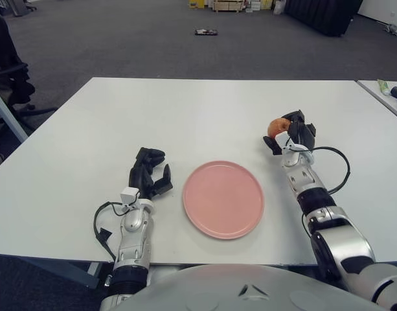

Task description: Put the apple into the plate.

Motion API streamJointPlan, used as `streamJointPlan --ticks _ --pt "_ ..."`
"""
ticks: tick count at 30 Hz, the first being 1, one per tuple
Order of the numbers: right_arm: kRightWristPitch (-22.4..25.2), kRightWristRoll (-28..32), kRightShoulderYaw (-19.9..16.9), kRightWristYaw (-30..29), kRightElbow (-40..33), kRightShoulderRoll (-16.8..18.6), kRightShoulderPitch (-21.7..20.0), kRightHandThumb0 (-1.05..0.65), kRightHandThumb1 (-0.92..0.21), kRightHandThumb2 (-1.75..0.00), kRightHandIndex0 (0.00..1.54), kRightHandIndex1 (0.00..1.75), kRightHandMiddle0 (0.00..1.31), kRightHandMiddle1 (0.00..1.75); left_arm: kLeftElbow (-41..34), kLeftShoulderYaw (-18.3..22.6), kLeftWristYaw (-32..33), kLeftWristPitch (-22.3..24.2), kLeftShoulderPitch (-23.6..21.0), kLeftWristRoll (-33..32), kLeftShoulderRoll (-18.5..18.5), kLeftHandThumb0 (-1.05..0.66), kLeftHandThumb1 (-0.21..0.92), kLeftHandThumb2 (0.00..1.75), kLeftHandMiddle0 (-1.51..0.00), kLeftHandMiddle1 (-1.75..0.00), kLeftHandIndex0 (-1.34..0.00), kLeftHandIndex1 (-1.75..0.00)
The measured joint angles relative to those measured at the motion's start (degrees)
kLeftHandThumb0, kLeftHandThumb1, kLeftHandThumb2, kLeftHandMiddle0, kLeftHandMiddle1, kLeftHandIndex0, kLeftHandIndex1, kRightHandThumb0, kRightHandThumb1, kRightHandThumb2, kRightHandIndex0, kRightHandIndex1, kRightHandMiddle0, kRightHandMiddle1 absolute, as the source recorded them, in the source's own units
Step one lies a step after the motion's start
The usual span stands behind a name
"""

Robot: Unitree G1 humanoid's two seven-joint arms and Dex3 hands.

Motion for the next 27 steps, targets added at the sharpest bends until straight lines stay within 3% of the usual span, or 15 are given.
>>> streamJointPlan --ticks 4,13,19,27 --pt "0.59 0.0 -0.16 2.55 -8.03 0.0 2.98 0.0 -0.22 -1.39 0.68 1.6 0.52 1.75 0.54 -0.03 0.3 0.04 0.02 0.6 0.15 -0.01 0.36 1.2 -0.64 -1.52 -0.43 -1.75" --pt "0.32 -0.51 0.35 7.59 -18.36 -0.7 6.3 0.0 -0.19 -1.4 0.7 1.57 0.56 1.75 1.09 -0.09 0.45 0.03 -0.14 1.19 0.25 -0.01 0.37 1.2 -0.63 -1.54 -0.4 -1.75" --pt "0.81 -2.24 2.69 12.67 -28.88 -0.9 11.34 -0.01 -0.16 -1.42 0.7 1.55 0.62 1.74 1.06 -0.12 0.51 0.05 -0.23 1.21 0.31 -0.01 0.38 1.22 -0.6 -1.63 -0.37 -1.75" --pt "-3.34 -2.27 6.29 18.03 -33.9 -1.49 15.37 -0.01 -0.16 -1.44 0.66 1.59 0.64 1.74 1.01 -0.48 0.35 0.05 -0.24 1.19 0.49 -0.01 0.39 1.24 -0.56 -1.71 -0.34 -1.75"
